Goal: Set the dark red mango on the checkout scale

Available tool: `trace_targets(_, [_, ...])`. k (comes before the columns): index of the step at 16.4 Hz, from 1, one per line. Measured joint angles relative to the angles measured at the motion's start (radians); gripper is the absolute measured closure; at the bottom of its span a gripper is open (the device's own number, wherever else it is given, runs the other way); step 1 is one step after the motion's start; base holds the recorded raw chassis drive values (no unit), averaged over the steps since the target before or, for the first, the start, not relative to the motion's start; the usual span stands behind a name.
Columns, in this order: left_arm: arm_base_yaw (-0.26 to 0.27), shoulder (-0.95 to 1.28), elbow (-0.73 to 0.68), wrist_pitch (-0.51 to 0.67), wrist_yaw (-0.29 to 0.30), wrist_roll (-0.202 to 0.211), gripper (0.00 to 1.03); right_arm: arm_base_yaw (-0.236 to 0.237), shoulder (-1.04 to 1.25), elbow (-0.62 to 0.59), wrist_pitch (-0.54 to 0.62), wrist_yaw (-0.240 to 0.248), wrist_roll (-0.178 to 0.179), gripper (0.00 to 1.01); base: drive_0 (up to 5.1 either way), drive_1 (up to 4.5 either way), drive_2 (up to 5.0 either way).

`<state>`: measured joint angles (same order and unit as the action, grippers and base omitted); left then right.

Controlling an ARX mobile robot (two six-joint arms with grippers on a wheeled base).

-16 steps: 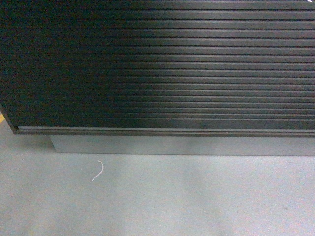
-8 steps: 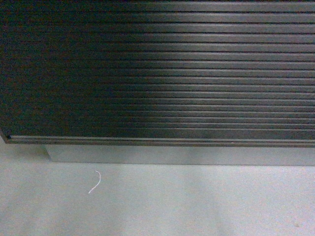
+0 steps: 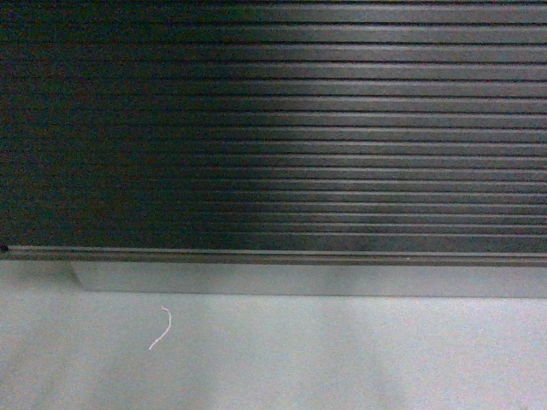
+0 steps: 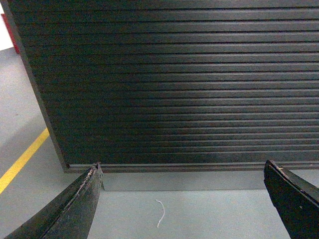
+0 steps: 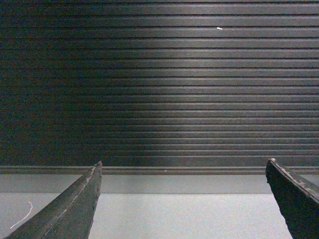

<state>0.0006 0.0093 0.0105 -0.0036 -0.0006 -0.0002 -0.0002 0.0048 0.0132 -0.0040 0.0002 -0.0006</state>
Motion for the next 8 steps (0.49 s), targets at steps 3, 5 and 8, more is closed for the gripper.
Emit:
trace_targets(3, [0.000,0.000,0.000,0.000,0.000,0.000,0.05,0.000,0.000,0.000,0.000,0.000,0.000,0.03,-0.1,1.30,-1.5])
trace_targets(5, [0.000,0.000,0.000,0.000,0.000,0.000,0.05,0.000,0.000,0.000,0.000,0.000,0.000,0.03,-0.1,1.24,-1.5])
trace_targets(8, [0.000,0.000,0.000,0.000,0.000,0.000,0.05,0.000,0.000,0.000,0.000,0.000,0.000,0.03,-0.1,1.28,-1.4])
